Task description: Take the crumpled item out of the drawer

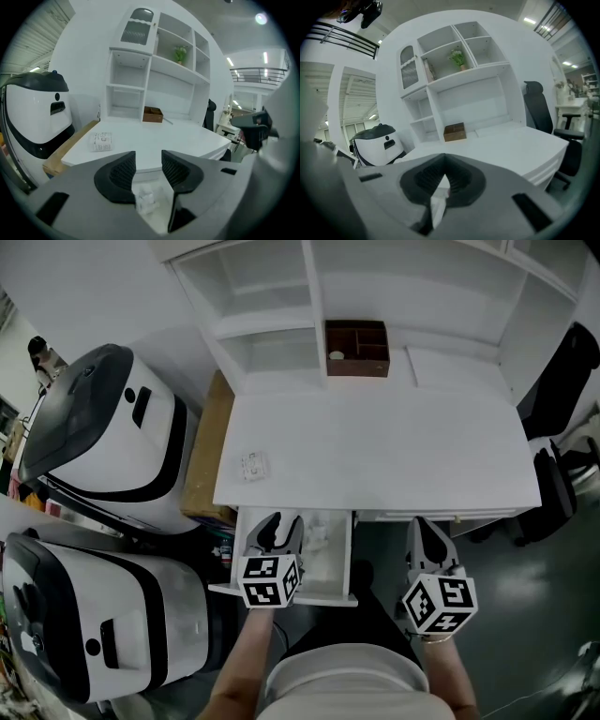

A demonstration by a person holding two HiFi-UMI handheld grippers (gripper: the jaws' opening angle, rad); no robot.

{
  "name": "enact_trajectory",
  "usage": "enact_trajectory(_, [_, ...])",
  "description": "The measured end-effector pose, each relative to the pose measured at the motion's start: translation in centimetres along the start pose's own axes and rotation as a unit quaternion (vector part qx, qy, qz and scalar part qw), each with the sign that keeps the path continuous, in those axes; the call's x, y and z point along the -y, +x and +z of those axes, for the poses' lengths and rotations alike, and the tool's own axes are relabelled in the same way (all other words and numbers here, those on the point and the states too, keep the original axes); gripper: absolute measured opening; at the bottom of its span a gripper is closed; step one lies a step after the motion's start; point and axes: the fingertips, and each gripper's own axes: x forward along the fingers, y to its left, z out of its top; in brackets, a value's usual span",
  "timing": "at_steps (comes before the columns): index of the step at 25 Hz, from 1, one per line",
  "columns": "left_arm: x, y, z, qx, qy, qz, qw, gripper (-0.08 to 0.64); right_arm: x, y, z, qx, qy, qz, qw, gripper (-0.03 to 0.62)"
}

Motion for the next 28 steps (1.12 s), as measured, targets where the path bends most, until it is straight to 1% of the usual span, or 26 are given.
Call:
enact_trajectory(6, [0.7,2.1,-3.1,-0.055,0.013,-0.008,0.9984,0.164,0.6,0.6,-0.1,-0.006,0.005,-0.004,1.0,0.002])
enact_trajectory(11, [1.1,4.1,-5.7,-0.108,0.029,-0.017,0.9936,0.178,1.4,1.1,-0.2,-0.012,0.007,-0.009,1.0,0.002])
enact_trajectory(20, [1.3,7.6,-10.3,-0.19,0.048,-0.027,0.9803,0.192,3.2,1.7,-0.3,-0.019,0.011,-0.022,1.0,0.002])
enact_trajectory(28, [0.7,9.9,-15.3,-0.265,0.065,-0.011,0.9619,0.195,4.5,2.6,-0.5,-0.027,0.015,-0.024,0.999,0.002])
